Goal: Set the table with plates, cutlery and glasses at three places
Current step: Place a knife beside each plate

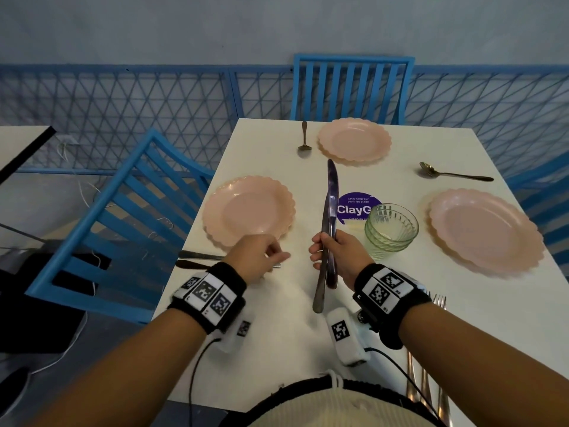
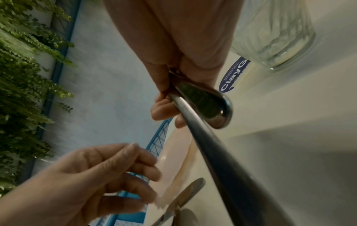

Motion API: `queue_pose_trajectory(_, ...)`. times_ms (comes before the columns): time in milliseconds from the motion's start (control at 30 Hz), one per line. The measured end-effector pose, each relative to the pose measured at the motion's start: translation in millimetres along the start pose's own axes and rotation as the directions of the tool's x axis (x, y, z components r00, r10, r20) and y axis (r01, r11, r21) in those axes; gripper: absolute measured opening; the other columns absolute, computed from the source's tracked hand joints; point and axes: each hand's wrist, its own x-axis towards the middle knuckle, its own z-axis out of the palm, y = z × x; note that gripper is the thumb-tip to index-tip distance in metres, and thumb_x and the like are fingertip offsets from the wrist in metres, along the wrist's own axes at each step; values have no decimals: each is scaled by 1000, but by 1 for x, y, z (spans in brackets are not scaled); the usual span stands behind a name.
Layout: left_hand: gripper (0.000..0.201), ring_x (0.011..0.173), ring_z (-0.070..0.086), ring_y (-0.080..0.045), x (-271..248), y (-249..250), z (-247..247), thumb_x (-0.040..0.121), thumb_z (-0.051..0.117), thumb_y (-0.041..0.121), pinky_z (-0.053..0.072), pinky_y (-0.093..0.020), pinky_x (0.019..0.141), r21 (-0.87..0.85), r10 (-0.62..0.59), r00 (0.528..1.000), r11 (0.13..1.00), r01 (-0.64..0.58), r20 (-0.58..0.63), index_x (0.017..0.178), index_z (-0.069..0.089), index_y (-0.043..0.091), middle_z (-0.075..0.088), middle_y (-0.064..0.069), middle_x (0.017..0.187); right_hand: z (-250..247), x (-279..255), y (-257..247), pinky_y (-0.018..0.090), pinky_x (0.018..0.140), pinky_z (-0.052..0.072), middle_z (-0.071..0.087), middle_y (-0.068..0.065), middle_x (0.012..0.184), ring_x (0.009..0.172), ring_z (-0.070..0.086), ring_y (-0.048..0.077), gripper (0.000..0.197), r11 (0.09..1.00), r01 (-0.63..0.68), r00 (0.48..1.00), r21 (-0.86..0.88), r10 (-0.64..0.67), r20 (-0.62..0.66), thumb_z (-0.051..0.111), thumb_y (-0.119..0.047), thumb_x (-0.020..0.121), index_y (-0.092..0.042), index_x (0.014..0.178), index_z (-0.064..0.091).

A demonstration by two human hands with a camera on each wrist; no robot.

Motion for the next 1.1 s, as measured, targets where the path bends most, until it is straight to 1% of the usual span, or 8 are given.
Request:
queue_pose_trajectory(100,33,61,63,-7,3,26,13,89,59,35,52,-19,61,-116,-5,942,992,46,335,98,66,4,67,-1,81,1,3,-10,24,54,50,58,6,70,44,59,4,25,999,34,999,40,-34,6,35,-12,101,-11,82,51)
queue_pose_trajectory(200,23,60,64,-8,8,41,19,93,54,22,52,-16,58,-305,59,896,948,88,440,98,64,2,69,0,71,0,6,-21,21,51,50,60,7,70,45,60,5,25,996,62,998,70,-61,-6,34,-13,101,-11,83,52)
queue_pose_trajectory(333,17,54,66,-3,17,54,16,95,48,10,55,-18,58,-470,115,927,880,73,358,86,63,8,70,7,65,-2,8,-35,18,49,50,62,10,73,47,60,6,26,988,92,995,128,-87,-44,33,-11,101,-9,84,52)
queue_pose_trajectory(500,23,64,68,-11,22,70,12,91,52,1,59,-26,60,-538,179,949,843,-12,260,75,61,15,69,-4,74,-7,5,-50,17,50,52,61,10,74,46,59,4,26,970,106,993,218,-91,-76,30,-12,102,-7,87,50)
queue_pose_trajectory(733,15,56,67,-8,35,96,7,89,53,-1,58,-33,61,-557,235,948,826,-79,213,86,57,13,69,-1,71,-17,4,-73,19,54,53,65,9,81,64,61,12,25,961,168,977,218,-133,-168,32,-14,102,-9,89,53)
queue_pose_trajectory(833,16,59,68,-18,43,103,2,89,50,-3,59,-37,64,-567,243,948,819,-88,204,100,52,8,70,-6,74,-23,6,-78,23,55,55,66,9,88,64,63,15,24,967,184,970,177,-149,-193,34,-15,101,-3,102,55)
queue_pose_trajectory(967,16,59,67,-21,59,114,-9,90,48,-4,59,-30,59,-588,231,954,805,-76,192,106,50,1,70,-10,79,-38,8,-86,29,65,54,67,10,94,75,65,20,29,972,212,949,100,-180,-257,40,-15,99,2,113,57)
queue_pose_trajectory(1100,12,58,67,-21,81,131,-19,91,49,-1,59,-28,56,-516,238,953,849,-111,186,102,48,3,69,-8,77,-67,2,-102,16,49,49,62,5,78,58,60,8,20,966,248,934,76,-218,-282,39,-15,100,-6,107,55)
